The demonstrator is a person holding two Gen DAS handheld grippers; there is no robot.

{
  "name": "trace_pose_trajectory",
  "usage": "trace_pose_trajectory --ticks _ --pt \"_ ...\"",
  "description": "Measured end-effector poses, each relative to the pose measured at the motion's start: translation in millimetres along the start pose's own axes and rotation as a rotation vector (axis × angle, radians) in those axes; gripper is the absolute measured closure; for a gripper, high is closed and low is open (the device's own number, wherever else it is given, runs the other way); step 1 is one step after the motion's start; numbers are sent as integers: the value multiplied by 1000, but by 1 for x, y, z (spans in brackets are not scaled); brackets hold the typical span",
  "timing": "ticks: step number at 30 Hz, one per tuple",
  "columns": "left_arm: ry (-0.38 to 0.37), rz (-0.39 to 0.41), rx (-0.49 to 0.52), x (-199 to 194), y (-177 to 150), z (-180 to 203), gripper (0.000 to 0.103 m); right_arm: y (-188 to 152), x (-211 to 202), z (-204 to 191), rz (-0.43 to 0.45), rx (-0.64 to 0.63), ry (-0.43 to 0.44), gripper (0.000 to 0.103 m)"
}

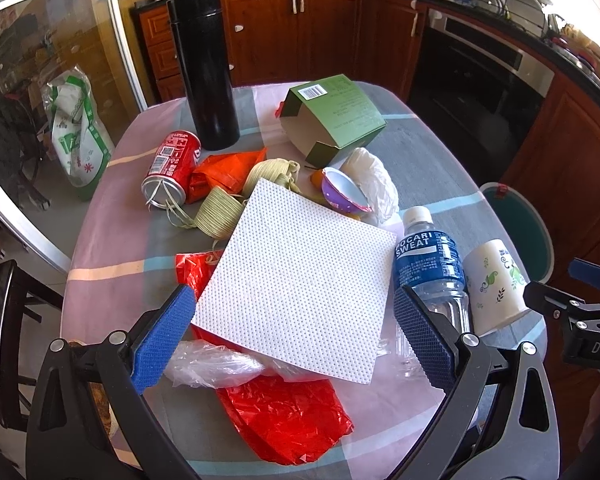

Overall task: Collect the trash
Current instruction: 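Grasp the POCARI SWEAT bottle with the left tool while the right tool grasps the paper cup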

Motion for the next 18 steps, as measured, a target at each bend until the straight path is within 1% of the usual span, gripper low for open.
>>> trace_pose_trajectory --ticks 5,7,12,13,18 --pt "-26 -17 21 6 -1 8 4 2 8 7 -24 41 -3 6" --pt "-41 -25 34 8 0 13 4 3 13 8 -38 53 9 6" --pt "-82 -30 73 9 1 26 4 4 27 9 -59 56 23 20" --pt "-93 -34 80 9 2 29 4 4 31 10 -67 60 31 25" --pt "-123 -66 110 13 1 43 4 1 47 18 -98 91 77 28"
Point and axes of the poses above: each gripper's, at about its wrist camera, not at the fingertips, and x roughly the way its jaws point, z to its right, y to its top, the point moved 3 cm from there along x, roughly the way its jaws point, and after that the axes turned 11 degrees about y, right-handed, at the moved point
